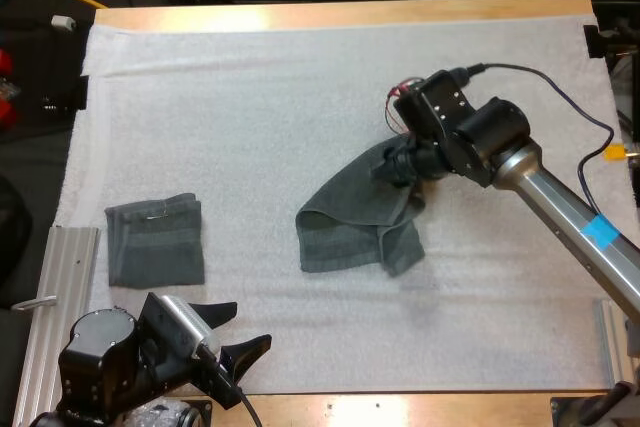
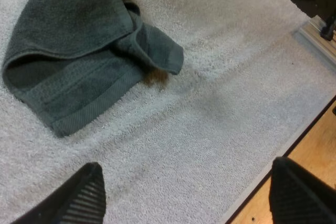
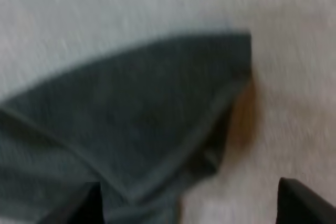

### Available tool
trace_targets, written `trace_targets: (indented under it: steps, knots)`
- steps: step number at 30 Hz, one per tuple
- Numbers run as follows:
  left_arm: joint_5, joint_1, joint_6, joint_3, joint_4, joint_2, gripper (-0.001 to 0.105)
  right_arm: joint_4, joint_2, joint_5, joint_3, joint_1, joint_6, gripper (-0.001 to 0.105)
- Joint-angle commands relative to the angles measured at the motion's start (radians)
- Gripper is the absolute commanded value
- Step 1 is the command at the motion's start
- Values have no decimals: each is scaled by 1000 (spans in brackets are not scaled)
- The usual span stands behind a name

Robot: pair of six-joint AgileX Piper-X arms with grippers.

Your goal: Pick towel from pile, fold and stack

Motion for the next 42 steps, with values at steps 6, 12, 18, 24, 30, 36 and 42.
trace_targets:
  steps: [6,12,18,24,30,36,42]
  knots:
    - [6,-5,-1,-7,-9,1,63,62,-39,2,67,79,20,64]
    - [6,-5,-1,-7,-9,1,63,-26,-61,50,197,234,66,64]
    - [6,-5,-1,-7,-9,1,63,-164,-61,62,314,258,95,63]
    - [6,-5,-1,-7,-9,1,63,-265,-45,31,376,257,95,46]
    - [6,-5,-1,-7,-9,1,63,-283,20,14,377,257,77,45]
    - [6,-5,-1,-7,-9,1,63,-283,83,63,377,257,70,45]
    - [6,-5,-1,-7,-9,1,63,-289,130,79,377,257,70,45]
